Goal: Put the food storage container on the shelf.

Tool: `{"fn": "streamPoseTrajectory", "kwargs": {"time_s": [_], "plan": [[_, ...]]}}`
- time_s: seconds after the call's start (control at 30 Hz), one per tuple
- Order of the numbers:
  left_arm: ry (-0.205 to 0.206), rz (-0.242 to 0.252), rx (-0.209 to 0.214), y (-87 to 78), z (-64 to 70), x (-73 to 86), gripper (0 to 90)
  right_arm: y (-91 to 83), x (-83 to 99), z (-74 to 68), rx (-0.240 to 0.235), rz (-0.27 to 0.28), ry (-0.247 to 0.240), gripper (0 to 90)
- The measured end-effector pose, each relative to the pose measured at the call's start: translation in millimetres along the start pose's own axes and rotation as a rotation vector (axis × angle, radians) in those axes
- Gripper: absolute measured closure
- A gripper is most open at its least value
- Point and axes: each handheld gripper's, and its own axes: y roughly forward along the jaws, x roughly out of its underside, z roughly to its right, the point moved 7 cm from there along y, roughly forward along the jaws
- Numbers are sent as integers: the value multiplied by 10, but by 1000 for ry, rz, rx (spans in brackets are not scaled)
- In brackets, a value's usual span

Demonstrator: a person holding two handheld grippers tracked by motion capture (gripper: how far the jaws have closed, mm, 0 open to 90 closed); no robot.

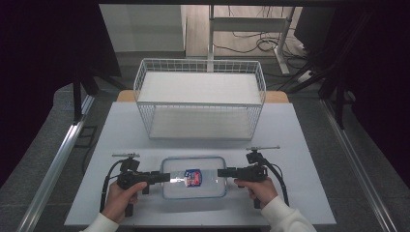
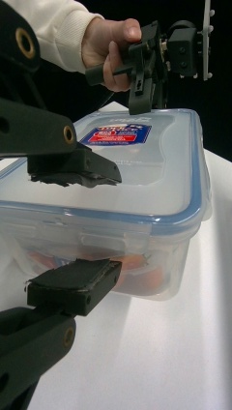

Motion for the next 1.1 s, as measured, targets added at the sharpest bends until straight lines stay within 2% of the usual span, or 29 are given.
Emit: {"fn": "streamPoseTrajectory", "kwargs": {"time_s": [0.23,0.43,0.6,0.8,0.9,1.1], "plan": [[12,7,-2,-13,31,-24,491,-24,-12,-18,0,8,-7,526],[22,13,6,-1,48,-94,491,-78,-69,-42,15,29,-33,526],[42,19,8,19,58,-194,492,-114,-135,-41,20,46,-50,526],[54,22,8,31,3,-316,492,-90,-245,-19,24,53,-64,526],[68,23,11,75,-22,-432,493,-103,-349,11,34,64,-84,526],[88,25,10,140,-65,-620,493,-115,-531,96,39,85,-91,526]]}}
